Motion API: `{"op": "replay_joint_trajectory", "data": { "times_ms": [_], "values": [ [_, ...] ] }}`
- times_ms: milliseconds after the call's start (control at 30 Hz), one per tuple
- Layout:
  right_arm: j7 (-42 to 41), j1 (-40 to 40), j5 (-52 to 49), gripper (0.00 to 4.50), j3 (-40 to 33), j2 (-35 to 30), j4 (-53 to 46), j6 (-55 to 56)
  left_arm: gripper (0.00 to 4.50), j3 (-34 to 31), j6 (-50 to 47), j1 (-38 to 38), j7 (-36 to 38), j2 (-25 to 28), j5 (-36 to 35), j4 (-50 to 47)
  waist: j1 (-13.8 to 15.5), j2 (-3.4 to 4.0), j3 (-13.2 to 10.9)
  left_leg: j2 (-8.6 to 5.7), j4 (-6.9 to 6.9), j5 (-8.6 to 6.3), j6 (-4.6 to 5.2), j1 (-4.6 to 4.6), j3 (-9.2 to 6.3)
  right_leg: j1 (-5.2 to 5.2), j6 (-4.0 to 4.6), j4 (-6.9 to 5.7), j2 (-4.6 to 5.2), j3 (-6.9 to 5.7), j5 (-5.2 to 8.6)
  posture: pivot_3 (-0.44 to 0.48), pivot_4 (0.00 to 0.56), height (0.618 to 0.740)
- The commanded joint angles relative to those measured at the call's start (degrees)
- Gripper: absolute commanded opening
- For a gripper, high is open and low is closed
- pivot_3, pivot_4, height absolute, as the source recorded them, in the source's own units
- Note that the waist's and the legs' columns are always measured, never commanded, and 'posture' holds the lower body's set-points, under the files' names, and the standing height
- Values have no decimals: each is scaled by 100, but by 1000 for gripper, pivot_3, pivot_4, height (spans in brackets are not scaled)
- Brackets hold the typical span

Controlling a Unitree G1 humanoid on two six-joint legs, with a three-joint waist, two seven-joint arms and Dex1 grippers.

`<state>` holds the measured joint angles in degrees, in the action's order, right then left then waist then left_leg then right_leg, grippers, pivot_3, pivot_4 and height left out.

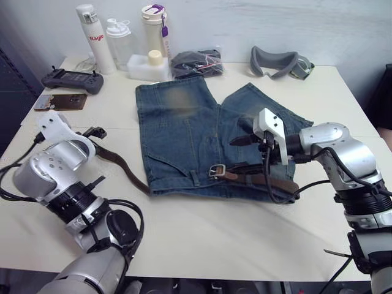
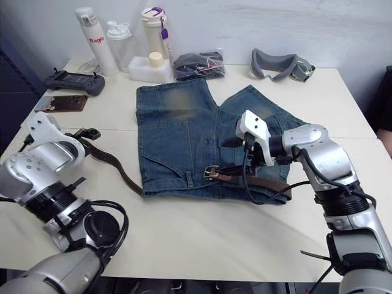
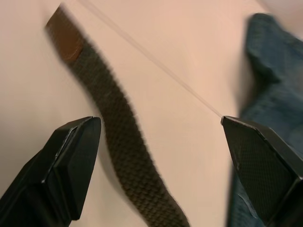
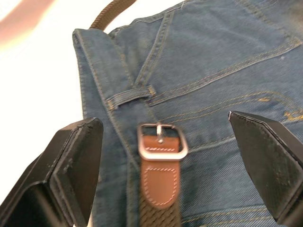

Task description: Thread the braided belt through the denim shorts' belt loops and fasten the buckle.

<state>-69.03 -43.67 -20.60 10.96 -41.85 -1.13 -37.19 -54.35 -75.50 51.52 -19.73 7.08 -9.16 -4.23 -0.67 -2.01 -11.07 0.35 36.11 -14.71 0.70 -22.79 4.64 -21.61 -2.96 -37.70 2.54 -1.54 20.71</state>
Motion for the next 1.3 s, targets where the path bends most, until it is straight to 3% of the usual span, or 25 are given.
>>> {"op": "replay_joint_trajectory", "data": {
  "times_ms": [33,100,133,200,300,333,433,467,700,800,900,1000,1233,1300],
  "values": [
    [199,-32,-2,4500,-213,22,-114,33,4438,-412,944,120,-581,-63,9,505,-3,-4,-2,2,0,-2,6,0,2,0,0,3,0,-5,0,0,150,738],
    [277,34,-16,4500,-251,-15,-232,1,4438,-479,1021,137,-746,-95,-68,700,17,-5,-2,7,0,-5,9,-5,5,-2,0,6,0,-16,0,0,150,738],
    [313,66,-27,4500,-272,-35,-286,-12,4192,-483,1016,141,-828,-106,-87,729,28,-4,-2,8,0,-5,9,-4,5,-2,0,7,0,-21,0,0,150,738],
    [432,167,-110,4500,-403,-93,-463,-138,3584,-376,1088,93,-944,-55,-78,662,44,-5,-3,11,0,-6,7,-4,5,-2,0,7,1,-30,0,0,150,738],
    [575,312,-125,4500,-514,-165,-668,-241,2132,157,1280,-131,-706,201,-45,528,43,-5,-3,14,2,-9,2,-5,4,-2,0,7,8,-52,0,0,150,738],
    [605,350,-112,4500,-527,-185,-713,-246,1672,480,1327,-267,-431,331,-78,488,42,-8,-4,15,3,-10,0,-5,5,-2,1,7,9,-57,0,0,150,738],
    [712,451,-115,4500,-600,-248,-853,-319,224,2188,1568,-879,1330,1096,-305,291,50,-11,-6,25,4,-16,-19,-5,4,-6,5,6,10,-89,-2,0,150,738],
    [744,481,-127,4500,-641,-273,-909,-349,55,2652,1686,-1008,1925,1378,-418,202,53,-11,-6,27,4,-23,-33,-6,3,-7,9,5,10,-98,-2,0,150,738],
    [868,720,-528,4500,-715,-217,-1543,-773,55,4590,3022,-1146,6274,2899,-1496,-114,43,-6,-8,27,6,-24,-47,-26,-12,-6,41,31,19,-120,-2,0,150,738],
    [1274,901,-620,4500,-302,332,-1967,-990,55,4921,3532,-1098,7220,3180,-1586,173,-42,1,-8,32,-1,-8,-19,-22,-12,-5,57,29,17,-121,7,0,150,738],
    [1631,1022,-468,4500,67,842,-2072,-941,55,5087,3788,-1000,7598,3164,-1646,389,-116,12,-15,41,-5,6,-10,-18,-16,-8,76,10,9,-128,18,0,150,738],
    [1878,1126,-519,3678,281,1441,-1965,-832,0,5029,3703,-845,7674,3059,-1828,472,-101,12,-15,41,-2,23,-4,-32,-17,-31,80,-11,9,-128,21,0,150,738],
    [2009,843,-210,49,971,2536,-1033,-329,0,5013,3439,-1067,8205,3524,-2017,525,-129,12,-15,40,9,28,-2,-35,-19,-38,76,-33,11,-124,17,0,150,738],
    [1907,759,-62,13,1198,2772,-588,-114,0,4914,3396,-1036,8126,3562,-2016,674,-113,12,-15,40,9,31,-5,-36,-22,-41,77,-37,11,-126,17,0,150,738]
  ]
}}
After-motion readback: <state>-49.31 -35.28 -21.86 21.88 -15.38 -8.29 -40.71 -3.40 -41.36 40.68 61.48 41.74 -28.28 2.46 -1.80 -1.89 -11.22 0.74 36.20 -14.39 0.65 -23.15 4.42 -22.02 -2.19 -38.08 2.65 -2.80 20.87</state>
